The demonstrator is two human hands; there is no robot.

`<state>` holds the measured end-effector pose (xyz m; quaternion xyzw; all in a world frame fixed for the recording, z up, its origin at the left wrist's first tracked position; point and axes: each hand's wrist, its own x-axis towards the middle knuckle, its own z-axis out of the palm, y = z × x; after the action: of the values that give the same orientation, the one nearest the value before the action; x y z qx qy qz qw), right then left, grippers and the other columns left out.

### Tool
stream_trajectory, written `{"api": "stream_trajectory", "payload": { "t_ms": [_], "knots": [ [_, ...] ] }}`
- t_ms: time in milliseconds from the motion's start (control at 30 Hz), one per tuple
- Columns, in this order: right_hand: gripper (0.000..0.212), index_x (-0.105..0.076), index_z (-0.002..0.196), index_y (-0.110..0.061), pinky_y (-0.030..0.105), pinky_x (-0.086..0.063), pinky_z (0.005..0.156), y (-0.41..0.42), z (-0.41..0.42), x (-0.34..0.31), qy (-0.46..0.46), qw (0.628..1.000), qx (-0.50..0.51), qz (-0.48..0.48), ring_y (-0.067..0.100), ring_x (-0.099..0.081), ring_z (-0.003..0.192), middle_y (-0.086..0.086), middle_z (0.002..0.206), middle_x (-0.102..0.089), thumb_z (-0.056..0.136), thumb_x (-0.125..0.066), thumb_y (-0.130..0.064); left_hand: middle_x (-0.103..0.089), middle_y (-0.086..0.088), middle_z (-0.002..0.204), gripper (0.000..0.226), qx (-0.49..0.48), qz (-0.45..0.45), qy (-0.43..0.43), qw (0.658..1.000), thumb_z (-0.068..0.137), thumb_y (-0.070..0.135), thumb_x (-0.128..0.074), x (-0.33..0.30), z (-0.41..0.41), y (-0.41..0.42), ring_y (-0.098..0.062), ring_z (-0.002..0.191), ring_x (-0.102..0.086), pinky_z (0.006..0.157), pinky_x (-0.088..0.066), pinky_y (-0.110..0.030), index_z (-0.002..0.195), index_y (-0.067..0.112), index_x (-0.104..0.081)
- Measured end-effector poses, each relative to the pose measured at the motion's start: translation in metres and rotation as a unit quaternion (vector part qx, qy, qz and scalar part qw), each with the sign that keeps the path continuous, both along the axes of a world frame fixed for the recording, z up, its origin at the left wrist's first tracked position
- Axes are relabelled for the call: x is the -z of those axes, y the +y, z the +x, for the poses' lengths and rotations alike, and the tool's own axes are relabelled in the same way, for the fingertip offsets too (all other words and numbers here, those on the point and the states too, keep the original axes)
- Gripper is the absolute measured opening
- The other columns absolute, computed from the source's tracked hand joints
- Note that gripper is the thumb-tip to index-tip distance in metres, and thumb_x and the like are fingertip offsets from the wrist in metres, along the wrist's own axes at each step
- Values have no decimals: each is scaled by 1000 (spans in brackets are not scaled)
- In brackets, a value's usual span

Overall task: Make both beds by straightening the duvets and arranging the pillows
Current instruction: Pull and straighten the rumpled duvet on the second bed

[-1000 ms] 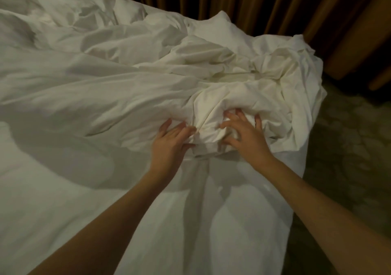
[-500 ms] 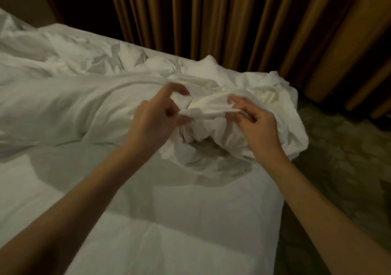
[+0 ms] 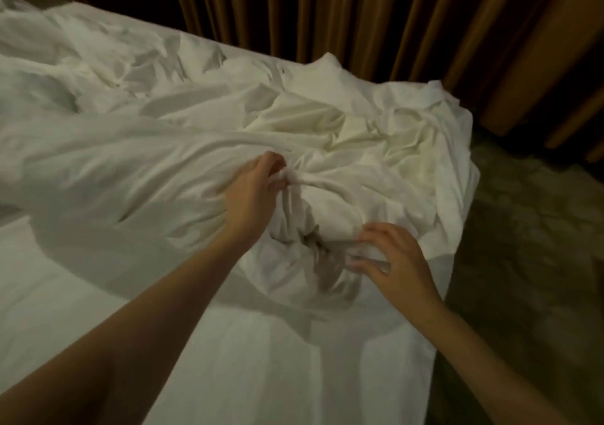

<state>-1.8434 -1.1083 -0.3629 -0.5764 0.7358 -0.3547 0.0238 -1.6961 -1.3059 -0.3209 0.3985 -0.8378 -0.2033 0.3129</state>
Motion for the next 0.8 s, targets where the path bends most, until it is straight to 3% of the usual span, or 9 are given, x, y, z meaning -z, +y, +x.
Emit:
{"api": "stream_trajectory", "payload": {
  "t_ms": [100, 167, 233, 300, 400, 533, 600, 667, 800],
  "knots": [
    [57, -59, 122, -28, 63, -23, 108, -3, 5, 24, -16, 997, -13, 72, 12, -34, 132, -1, 135, -53, 76, -49, -58, -59, -14, 95, 15, 29, -169, 35, 985, 79, 5, -55, 6, 3, 35, -26, 85, -50, 70, -41, -35, 92, 4, -63],
    [74, -50, 132, -31, 51, -2, 116, -10, 6, 30, -39, 993, 0, 108, 3, -20, 139, -10, 145, -40, 69, -42, -69, -60, -14, 87, 10, 82, -212, 41, 973, 81, 9, -56, 25, 16, 68, -25, 80, -46, 70, -37, -35, 90, 8, -61],
    [87, -44, 138, -30, 42, 4, 115, -15, 3, 31, -57, 991, 0, 125, -1, -13, 138, -20, 144, -26, 63, -41, -75, -64, -6, 90, 13, 157, -177, 18, 971, 85, 21, -56, 53, 32, 100, -21, 84, -50, 73, -37, -33, 98, 18, -59],
    [84, -41, 140, -31, 44, 5, 116, -19, -4, 29, -48, 988, -10, 150, 0, -10, 140, -24, 142, -18, 67, -55, -69, -67, 0, 103, 33, 190, -157, -61, 967, 81, 33, -60, 84, 43, 115, -16, 98, -52, 83, -37, -29, 112, 22, -57],
    [78, -40, 141, -30, 51, 1, 116, -19, -16, 30, -25, 984, -33, 173, -2, -6, 140, -26, 141, -15, 73, -74, -49, -68, 0, 107, 54, 177, -141, -116, 967, 66, 28, -79, 106, 41, 110, -16, 102, -51, 89, -35, -28, 116, 20, -63],
    [84, -46, 137, -31, 50, -1, 117, -11, -22, 36, -14, 984, -64, 166, -4, -6, 139, -25, 144, -16, 64, -56, -71, -70, 2, 74, 40, 126, -50, -40, 990, 70, 20, -72, 94, 29, 114, -14, 67, -64, 64, -42, -19, 105, 24, -53],
    [75, -52, 131, -31, 50, -3, 117, -2, -18, 38, -42, 982, -64, 170, -1, -5, 140, -23, 146, -16, 65, -68, -62, -70, 5, 71, 36, 96, 33, -4, 995, 74, 16, -73, 82, 28, 120, -9, 63, -62, 59, -37, -12, 103, 19, -53],
    [62, -57, 124, -33, 50, -6, 117, 11, -11, 37, -78, 978, -61, 183, 0, -3, 140, -22, 146, -13, 68, -79, -45, -69, 10, 70, 33, 72, 136, 27, 988, 77, 11, -75, 71, 31, 123, -6, 71, -59, 60, -36, -9, 98, 15, -49],
    [42, -65, 107, -34, 47, -10, 117, 37, 7, 29, -111, 978, -18, 178, 3, -11, 137, -21, 144, -18, 69, -82, -32, -61, 23, 60, 42, 84, 183, 59, 978, 80, 4, -71, 50, 43, 133, 4, 66, -58, 60, -39, -7, 89, 25, -36]
  ]
}}
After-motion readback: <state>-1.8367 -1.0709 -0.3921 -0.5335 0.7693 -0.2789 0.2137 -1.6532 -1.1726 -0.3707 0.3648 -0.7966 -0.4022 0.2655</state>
